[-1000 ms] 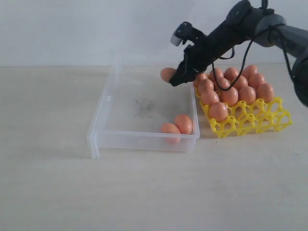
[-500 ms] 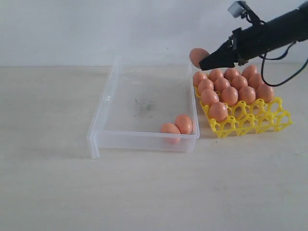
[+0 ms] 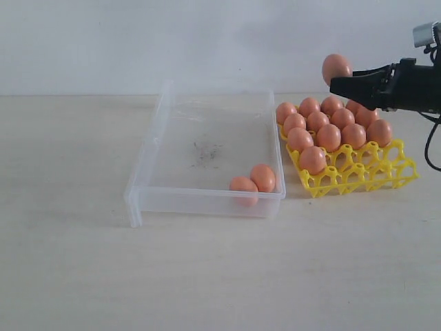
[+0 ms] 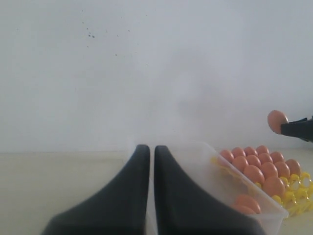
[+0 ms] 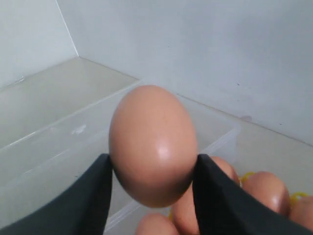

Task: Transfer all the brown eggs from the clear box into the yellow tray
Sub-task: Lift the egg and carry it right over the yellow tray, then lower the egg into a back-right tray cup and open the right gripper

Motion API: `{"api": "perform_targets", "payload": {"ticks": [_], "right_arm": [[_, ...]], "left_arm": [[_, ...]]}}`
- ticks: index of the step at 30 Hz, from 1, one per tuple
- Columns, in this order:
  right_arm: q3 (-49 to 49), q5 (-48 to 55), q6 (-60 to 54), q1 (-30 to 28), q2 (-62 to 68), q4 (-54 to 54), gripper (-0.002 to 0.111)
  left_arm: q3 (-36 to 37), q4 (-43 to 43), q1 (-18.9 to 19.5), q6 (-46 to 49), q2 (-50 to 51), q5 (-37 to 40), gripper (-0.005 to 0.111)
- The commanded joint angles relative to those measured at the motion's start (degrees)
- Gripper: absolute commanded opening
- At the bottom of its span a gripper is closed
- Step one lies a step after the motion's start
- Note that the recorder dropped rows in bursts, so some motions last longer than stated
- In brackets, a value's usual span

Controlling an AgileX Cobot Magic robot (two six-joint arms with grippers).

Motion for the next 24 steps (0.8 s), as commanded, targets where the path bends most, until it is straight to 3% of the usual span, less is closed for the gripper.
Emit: {"api": "perform_targets", "payload": {"ticks": [1, 9, 14, 17, 20, 24], "right_arm": [[-0.8, 0.8, -0.7, -1.9, -0.5, 1.0, 0.000], [1.0, 0.8, 0.0, -5.0, -0.7, -3.1, 0.000], [2.2, 0.8, 11.7, -5.2, -1.1, -6.6, 0.000], [2.2, 0.8, 21.0, -4.3, -3.4, -15.7, 0.000], [2.2, -10.5, 33.9, -1.5, -8.2, -29.6, 0.000], [2.2, -21.3, 47.0, 6.3, -16.2, -43.2, 0.000]], "left_arm": [[0.2, -0.3, 0.2, 0.2, -0.2, -1.2, 0.004], [0.2, -0.3, 0.2, 0.2, -0.2, -1.2, 0.004], [0.2, -0.3, 0.2, 0.2, -0.2, -1.2, 0.004], [0.2, -0.3, 0.2, 0.2, -0.2, -1.2, 0.004], [0.2, -0.3, 0.2, 0.2, -0.2, -1.2, 0.004], [0.2, -0.3, 0.2, 0.2, -0.2, -1.2, 0.004]]}}
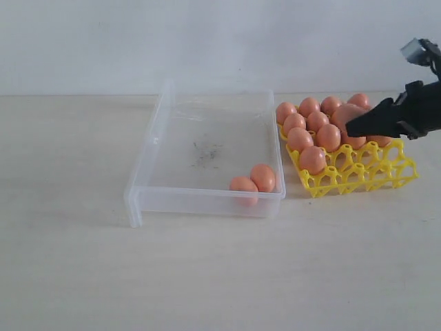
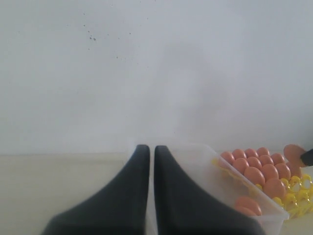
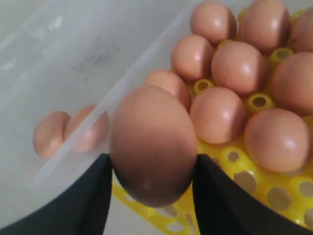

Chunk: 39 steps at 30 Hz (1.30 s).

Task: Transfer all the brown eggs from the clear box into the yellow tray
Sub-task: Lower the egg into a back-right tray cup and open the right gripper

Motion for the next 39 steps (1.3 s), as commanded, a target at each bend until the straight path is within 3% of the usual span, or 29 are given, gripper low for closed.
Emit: {"api": "perform_targets", "payload": {"ticks": [1, 5, 7, 10, 16, 20, 30, 39], "right_arm": [[0.2, -12.7, 15.9, 8.9, -9.7, -15.6, 0.000], [-1.3, -19.8, 46.5, 16.7, -15.5, -49.3, 0.000], [-5.0, -10.8, 63.5, 20.3, -15.9, -68.5, 0.000], [-10.0, 4.9, 69.9, 25.2, -15.3, -82.1, 0.000], [-15.1, 12.9, 53.9, 33.8, -14.9, -85.1, 0.000], [-19.5, 12.9, 55.6, 37.3, -11.2, -96.5, 0.000], [-21.2, 12.9, 53.5, 38.1, 0.6, -104.9, 0.000], [-21.2, 12.9, 48.4, 38.1, 1.2, -97.1, 0.000]], "left_arm": [[0.2, -0.3, 0.2, 0.2, -0.2, -0.9, 0.004], [0.2, -0.3, 0.2, 0.2, -0.2, -0.9, 0.004], [0.2, -0.3, 0.2, 0.2, -0.2, -0.9, 0.004], [0.2, -0.3, 0.2, 0.2, -0.2, -0.9, 0.004], [0.2, -0.3, 0.2, 0.2, -0.2, -0.9, 0.004], [0.2, -0.3, 0.2, 0.2, -0.2, -0.9, 0.004], [0.2, -0.2, 0.2, 0.2, -0.2, -0.8, 0.004], [0.2, -0.2, 0.2, 0.2, -0.2, -0.8, 0.004]]}}
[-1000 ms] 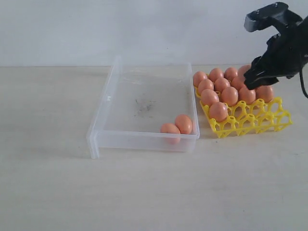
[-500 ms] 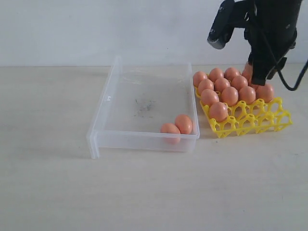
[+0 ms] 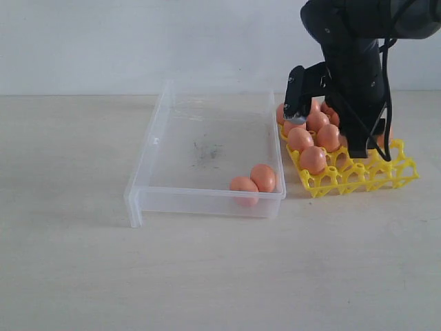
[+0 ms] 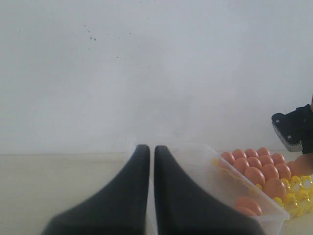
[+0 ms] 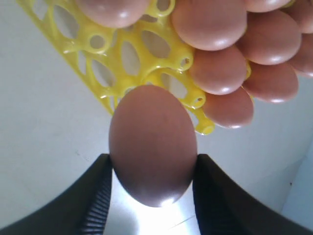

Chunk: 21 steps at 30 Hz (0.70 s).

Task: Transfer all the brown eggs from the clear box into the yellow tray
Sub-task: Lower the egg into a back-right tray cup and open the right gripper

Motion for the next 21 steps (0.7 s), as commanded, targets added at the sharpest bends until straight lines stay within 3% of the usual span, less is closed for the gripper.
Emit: {"api": "perform_targets", "payload": {"ticks": [1, 14, 21], "right_arm": [[-0.3, 0.3, -1.1, 0.0, -0.1, 1.7, 0.000], [-0.3, 0.3, -0.4, 0.0, 2.6, 1.8, 0.000], [-0.3, 0.3, 3.7, 0.0, 5.0, -5.6, 0.000]], "left_arm": [[0.2, -0.2, 0.2, 0.2, -0.2, -0.8, 0.004], [0.2, -0.2, 0.2, 0.2, -0.2, -0.8, 0.004], [0.2, -0.2, 0.2, 0.2, -0.2, -0.8, 0.004]]}}
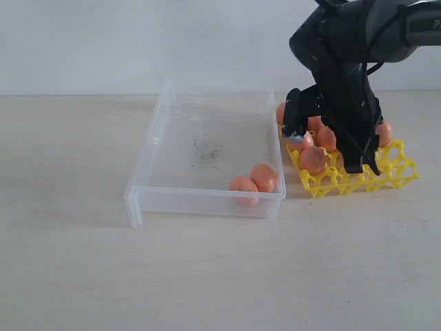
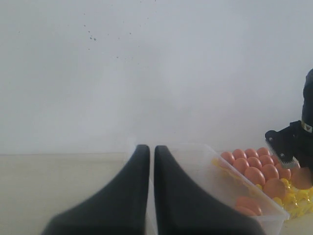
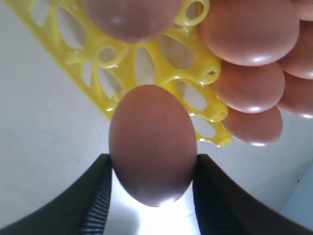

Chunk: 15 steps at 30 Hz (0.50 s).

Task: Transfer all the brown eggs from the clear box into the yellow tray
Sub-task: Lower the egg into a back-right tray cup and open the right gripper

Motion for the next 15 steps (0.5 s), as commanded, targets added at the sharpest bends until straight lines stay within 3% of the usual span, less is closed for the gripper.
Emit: {"api": "perform_targets", "payload": {"ticks": [1, 15], "right_arm": [[-0.3, 0.3, 1.3, 0.0, 0.0, -2.7, 0.000], [-0.3, 0.3, 0.0, 0.0, 0.1, 2.7, 0.000]], "left_arm": [[0.2, -0.2, 0.2, 0.2, -0.2, -0.8, 0.004], [0.2, -0.2, 0.2, 0.2, -0.2, -0.8, 0.004]]}}
